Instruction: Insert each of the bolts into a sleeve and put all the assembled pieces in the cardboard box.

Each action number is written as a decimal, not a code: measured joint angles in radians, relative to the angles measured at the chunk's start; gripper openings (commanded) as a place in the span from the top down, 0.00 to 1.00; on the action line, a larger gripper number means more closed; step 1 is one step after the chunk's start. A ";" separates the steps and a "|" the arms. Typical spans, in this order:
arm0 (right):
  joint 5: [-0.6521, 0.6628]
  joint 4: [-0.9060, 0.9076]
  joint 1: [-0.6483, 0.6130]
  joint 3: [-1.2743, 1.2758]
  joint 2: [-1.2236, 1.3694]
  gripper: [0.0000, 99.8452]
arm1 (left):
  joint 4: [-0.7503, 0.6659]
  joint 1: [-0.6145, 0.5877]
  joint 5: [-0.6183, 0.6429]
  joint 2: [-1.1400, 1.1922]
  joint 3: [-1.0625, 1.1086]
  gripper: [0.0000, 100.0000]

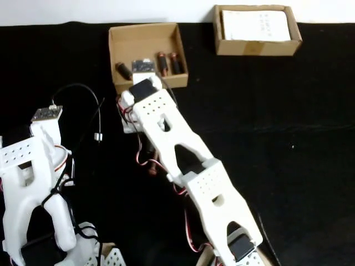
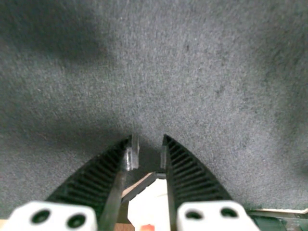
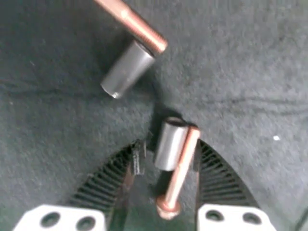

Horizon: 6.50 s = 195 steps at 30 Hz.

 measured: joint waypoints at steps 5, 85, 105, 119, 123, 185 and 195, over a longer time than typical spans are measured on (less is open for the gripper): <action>0.000 -0.089 0.000 0.087 0.000 0.84 | 0.000 0.000 0.000 0.000 0.000 0.90; 0.135 -0.057 0.652 0.634 -0.450 0.99 | 0.147 0.494 1.056 1.203 -1.471 0.79; 0.135 -0.634 0.606 1.128 -0.483 0.99 | 0.147 0.494 1.146 1.536 -1.930 0.79; 0.135 -0.769 0.606 1.241 -0.516 0.99 | 0.012 0.499 1.148 1.626 -1.958 0.92; 0.135 -0.769 0.606 1.241 -0.516 0.99 | 0.009 0.499 1.146 1.626 -1.958 0.97; 0.482 -0.970 0.173 2.599 -2.705 0.99 | 0.048 0.799 0.402 -0.509 -0.819 0.99; 0.482 -1.353 0.104 2.702 -2.708 0.99 | -0.677 0.956 0.402 -0.706 -0.014 0.99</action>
